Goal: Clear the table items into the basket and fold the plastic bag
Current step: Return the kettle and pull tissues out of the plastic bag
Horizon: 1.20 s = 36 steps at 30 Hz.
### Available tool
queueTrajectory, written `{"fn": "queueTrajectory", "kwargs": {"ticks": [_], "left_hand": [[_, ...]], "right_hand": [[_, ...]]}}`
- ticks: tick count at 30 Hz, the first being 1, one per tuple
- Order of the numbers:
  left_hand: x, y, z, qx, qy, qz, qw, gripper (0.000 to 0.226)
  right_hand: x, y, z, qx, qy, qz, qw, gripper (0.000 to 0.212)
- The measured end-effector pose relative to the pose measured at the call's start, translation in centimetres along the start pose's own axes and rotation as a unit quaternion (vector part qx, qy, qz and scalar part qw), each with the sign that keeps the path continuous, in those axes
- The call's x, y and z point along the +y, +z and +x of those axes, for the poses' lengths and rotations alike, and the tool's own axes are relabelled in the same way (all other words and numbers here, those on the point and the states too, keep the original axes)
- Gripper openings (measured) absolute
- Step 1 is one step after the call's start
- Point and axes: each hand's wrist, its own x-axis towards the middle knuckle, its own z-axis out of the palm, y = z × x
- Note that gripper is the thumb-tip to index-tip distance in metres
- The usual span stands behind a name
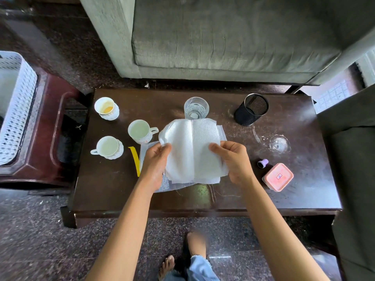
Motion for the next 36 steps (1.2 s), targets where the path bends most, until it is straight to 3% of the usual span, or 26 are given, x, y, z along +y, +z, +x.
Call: {"fn": "queueTrajectory", "kwargs": {"ticks": [4,7,10,14,17,22,26,36], "left_hand": [[-0.1,-0.2,-0.1,-0.013,-0.019,-0.013,1.000,0.010],[-0.6,0.1,0.1,-0.013,0.000,0.000,1.000,0.012],[-0.6,0.8,-0.2,-0.016,0.017,0.006,1.000,0.010],[-0.5,1.7,-0.8,-0.022,0.020,0.005,1.000,0.018],[-0.5,2.1,-1.0,-0.025,0.011,0.000,1.000,0.022],[-0.5,2.2,-1.2,-0.046,0.016,-0.005,0.999,0.027],[-0.5,2.3,-1.3,-0.037,0.031,0.016,0.999,0.028],[-0.6,2.5,-1.3,-0.019,0.025,0.046,0.998,0.022]], "right_hand": [[0.1,0.5,0.0,0.031,-0.020,-0.014,0.999,0.019],[0.0,1.3,-0.4,0.095,-0.105,-0.159,0.977,0.039],[-0.4,2.3,-1.3,0.089,-0.196,-0.257,0.942,0.051],[0.0,4.0,-1.7,0.056,-0.274,-0.330,0.901,0.026],[-0.3,4.7,-2.1,0.049,-0.235,-0.308,0.920,0.016],[-0.3,5.0,-2.4,0.055,-0.173,-0.283,0.942,0.040],[-0.3,5.2,-2.5,0.064,-0.163,-0.284,0.943,0.045],[-0.1,5.0,-2.5,0.091,-0.158,-0.260,0.948,0.024]]}}
